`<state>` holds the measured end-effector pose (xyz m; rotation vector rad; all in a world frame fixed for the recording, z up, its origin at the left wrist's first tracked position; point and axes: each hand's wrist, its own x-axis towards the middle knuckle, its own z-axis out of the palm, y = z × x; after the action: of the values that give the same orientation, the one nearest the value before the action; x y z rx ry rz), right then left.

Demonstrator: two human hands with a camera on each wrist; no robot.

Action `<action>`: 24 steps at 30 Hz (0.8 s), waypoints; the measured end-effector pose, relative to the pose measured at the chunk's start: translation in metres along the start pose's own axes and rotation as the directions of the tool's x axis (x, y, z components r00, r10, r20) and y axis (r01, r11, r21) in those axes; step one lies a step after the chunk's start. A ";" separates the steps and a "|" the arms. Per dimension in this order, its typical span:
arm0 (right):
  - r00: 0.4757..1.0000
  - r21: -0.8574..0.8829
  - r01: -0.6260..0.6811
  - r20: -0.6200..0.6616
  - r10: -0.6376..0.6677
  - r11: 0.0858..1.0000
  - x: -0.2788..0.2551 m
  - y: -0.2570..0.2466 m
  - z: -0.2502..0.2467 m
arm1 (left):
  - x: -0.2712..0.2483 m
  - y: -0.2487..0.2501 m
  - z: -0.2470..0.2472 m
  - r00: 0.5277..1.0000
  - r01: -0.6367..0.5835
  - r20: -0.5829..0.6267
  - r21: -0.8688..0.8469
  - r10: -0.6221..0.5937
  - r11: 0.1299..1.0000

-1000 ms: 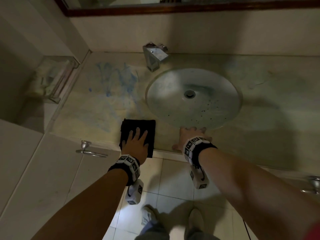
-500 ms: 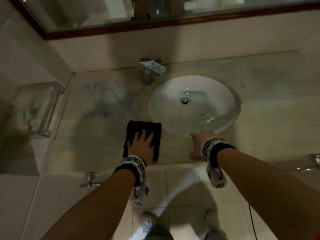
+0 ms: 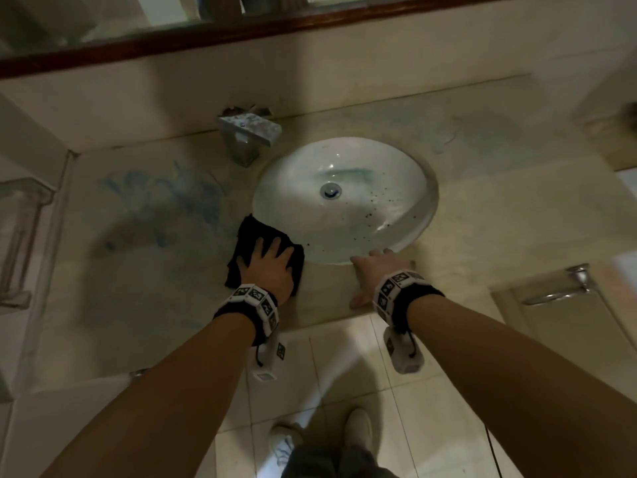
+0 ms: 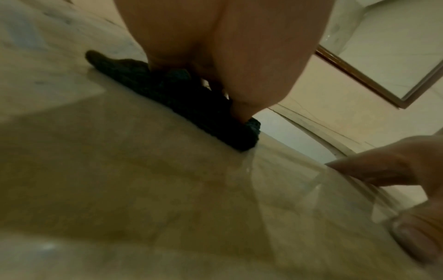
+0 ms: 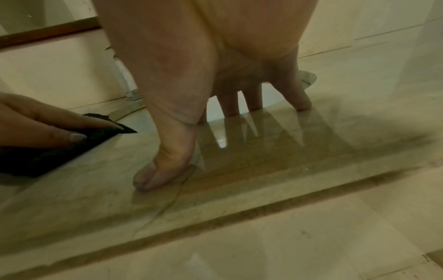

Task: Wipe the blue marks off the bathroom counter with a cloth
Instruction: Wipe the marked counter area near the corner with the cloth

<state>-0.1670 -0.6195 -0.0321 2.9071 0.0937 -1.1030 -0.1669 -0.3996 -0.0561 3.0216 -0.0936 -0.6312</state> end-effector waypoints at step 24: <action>0.969 -0.014 0.222 -0.112 -0.222 0.975 -0.016 -0.101 0.004 | -0.088 -0.027 0.035 0.993 0.119 -0.008 -0.088 -0.120 0.989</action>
<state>-0.1882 -0.5194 -0.0255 3.0138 0.4324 -0.9595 -0.2597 -0.3676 -0.0545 2.9628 0.1142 -0.6074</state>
